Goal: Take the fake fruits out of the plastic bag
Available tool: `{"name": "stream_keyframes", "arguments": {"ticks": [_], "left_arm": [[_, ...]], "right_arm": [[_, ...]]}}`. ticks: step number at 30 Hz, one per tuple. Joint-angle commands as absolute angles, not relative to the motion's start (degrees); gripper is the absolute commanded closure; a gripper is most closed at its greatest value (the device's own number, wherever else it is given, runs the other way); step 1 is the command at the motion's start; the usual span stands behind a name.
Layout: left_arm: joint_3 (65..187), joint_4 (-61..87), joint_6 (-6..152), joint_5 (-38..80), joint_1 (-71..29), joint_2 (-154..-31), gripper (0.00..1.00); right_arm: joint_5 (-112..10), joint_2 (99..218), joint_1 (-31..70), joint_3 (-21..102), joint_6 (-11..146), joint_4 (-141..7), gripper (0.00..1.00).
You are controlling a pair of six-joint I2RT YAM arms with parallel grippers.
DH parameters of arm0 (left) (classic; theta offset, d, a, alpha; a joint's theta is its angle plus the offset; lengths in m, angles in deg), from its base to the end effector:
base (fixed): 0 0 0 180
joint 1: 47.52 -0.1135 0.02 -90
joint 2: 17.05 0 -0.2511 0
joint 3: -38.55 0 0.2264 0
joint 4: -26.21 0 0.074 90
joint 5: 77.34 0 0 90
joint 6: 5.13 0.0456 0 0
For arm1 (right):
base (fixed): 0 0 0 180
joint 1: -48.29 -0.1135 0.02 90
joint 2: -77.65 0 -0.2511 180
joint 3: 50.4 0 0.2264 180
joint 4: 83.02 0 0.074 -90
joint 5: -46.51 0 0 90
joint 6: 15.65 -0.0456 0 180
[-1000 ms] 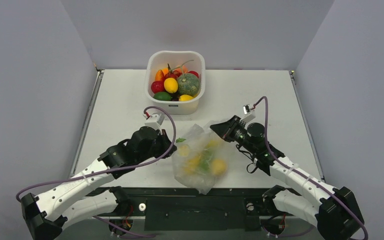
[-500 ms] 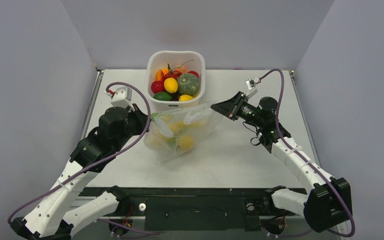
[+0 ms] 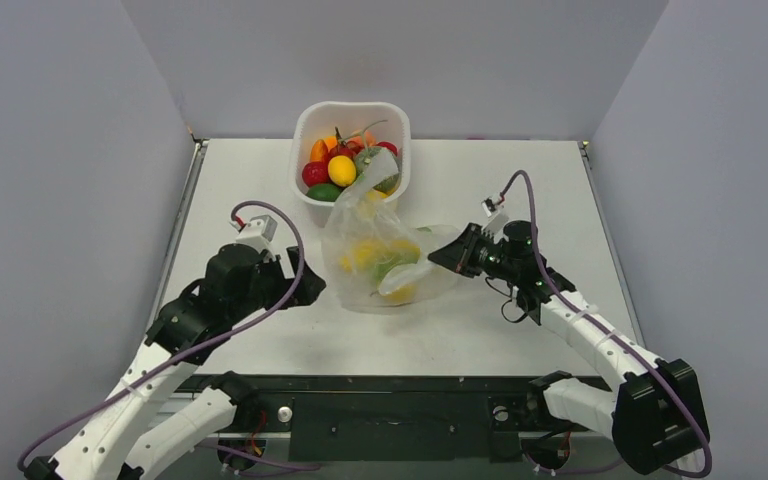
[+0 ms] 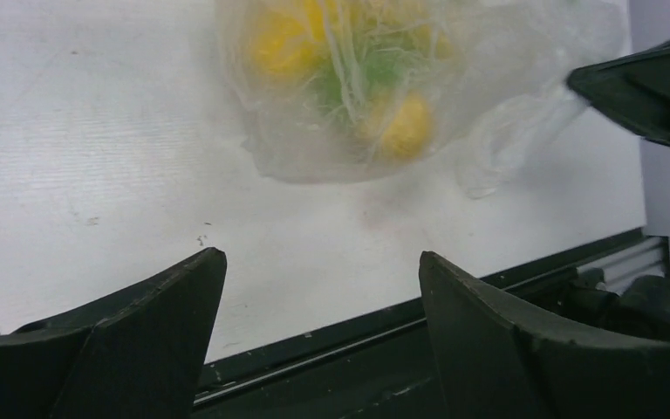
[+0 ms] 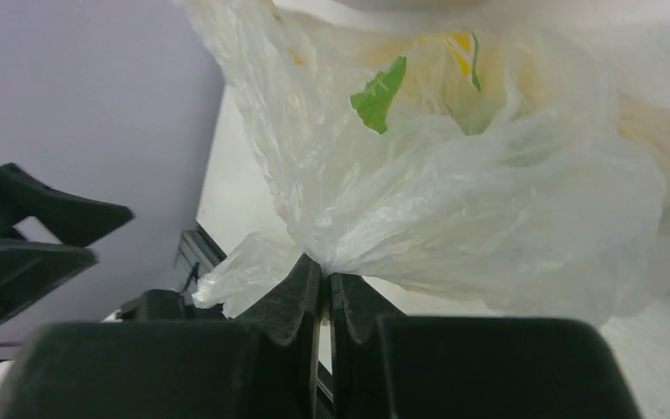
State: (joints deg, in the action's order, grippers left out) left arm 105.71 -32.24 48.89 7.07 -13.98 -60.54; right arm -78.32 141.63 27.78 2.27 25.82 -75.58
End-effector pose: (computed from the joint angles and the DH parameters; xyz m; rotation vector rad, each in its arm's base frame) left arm 0.1218 -0.0754 0.3091 -0.1046 2.2322 -0.5765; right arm 0.2132 0.1076 0.2589 0.0489 2.0887 1.3546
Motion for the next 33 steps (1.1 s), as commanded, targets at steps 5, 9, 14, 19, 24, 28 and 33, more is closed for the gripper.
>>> {"name": "stream_keyframes", "arguments": {"ticks": [5, 9, 14, 19, 24, 28, 33], "left_arm": [[114.8, -36.8, 46.9, 16.7, -14.3, -56.3, 0.17], [120.8, -35.7, 48.4, 14.7, -14.3, -62.6, 0.17], [129.5, -34.3, 50.4, 9.9, -14.2, -75.6, 0.25], [143.7, -39.1, 56.2, 1.8, -10.2, -90.5, 0.27], [152.7, -37.0, 61.1, -9.8, -3.3, -99.4, 0.23], [155.4, -32.3, 62.5, -12.2, -1.4, -105.4, 0.22], [162.8, -32.8, 62.3, -14.5, -0.9, -113.6, 0.26]], "right_arm": [[-72.2, 136.5, 22.6, 0.6, 36.4, -63.4, 1.0], [-72.0, 137.1, 19.6, 2.7, 36.9, -61.2, 1.0], [-71.8, 138.5, 18.1, 4.0, 36.7, -60.6, 1.0], [-71.2, 139.1, 18.1, 4.8, 37.3, -59.9, 1.0], [-70.1, 138.5, 18.1, 4.7, 37.7, -60.0, 1.0], [-70.1, 138.5, 18.1, 4.6, 36.3, -61.6, 1.0], [-70.5, 138.2, 17.9, 5.0, 35.5, -62.1, 1.0]]}}
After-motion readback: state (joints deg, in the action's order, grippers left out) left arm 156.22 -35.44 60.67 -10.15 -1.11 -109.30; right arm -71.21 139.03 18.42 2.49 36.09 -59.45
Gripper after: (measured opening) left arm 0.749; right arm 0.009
